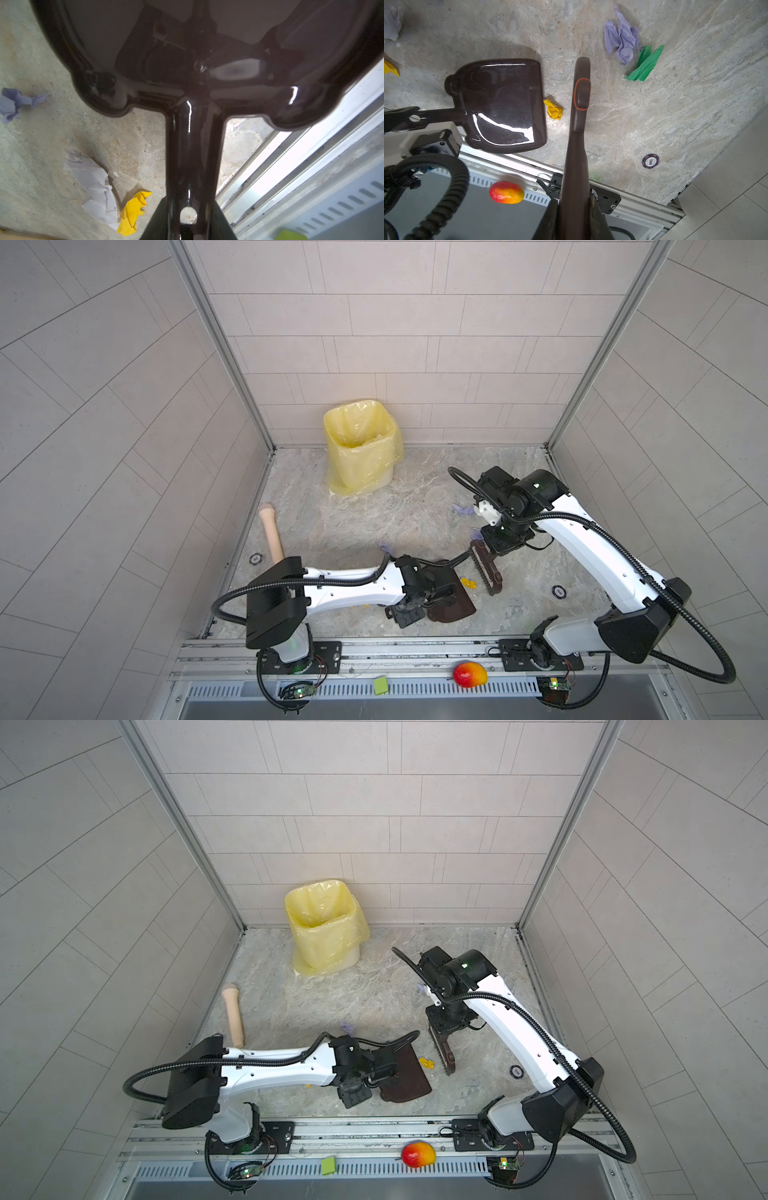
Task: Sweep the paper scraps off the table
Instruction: 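Sweep the yellow scrap into the dustpan with the right gripper's brush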
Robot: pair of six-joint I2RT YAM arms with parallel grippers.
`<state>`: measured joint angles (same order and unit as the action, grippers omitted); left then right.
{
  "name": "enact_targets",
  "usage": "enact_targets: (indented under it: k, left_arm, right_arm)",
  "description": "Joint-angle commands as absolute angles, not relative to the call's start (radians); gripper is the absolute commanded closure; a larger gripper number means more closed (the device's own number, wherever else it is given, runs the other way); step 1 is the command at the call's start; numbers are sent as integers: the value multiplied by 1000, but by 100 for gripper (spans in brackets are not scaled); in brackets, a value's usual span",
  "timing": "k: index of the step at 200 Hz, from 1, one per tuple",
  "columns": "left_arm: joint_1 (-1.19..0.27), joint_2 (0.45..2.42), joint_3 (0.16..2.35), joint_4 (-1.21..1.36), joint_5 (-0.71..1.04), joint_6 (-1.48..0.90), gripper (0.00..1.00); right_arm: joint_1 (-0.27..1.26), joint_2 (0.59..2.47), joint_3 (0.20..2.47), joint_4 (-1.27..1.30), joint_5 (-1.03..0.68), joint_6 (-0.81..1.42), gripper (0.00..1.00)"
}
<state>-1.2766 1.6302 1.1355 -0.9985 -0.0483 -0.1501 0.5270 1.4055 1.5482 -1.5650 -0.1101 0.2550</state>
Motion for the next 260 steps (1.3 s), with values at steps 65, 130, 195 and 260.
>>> enact_targets:
  k: [65,130,195,260]
  left_arm:
    - [-1275,1644,1114,-985,-45,-151,100]
    - [-1269,1638,1099,-970,-53,-169,100]
    - [-1267,1640,1096,-960,-48,-167,100]
    - [-1263,1643,1095,-957,-45,-163,100]
  right_arm:
    - [524,1425,1575,-1611,-108,262,100]
    - [523,1436,1563,-1607,-100,255,100]
    - [524,1443,1553,-1611,-91,252,100]
    - [560,1471,1550,-1576,-153,273,100]
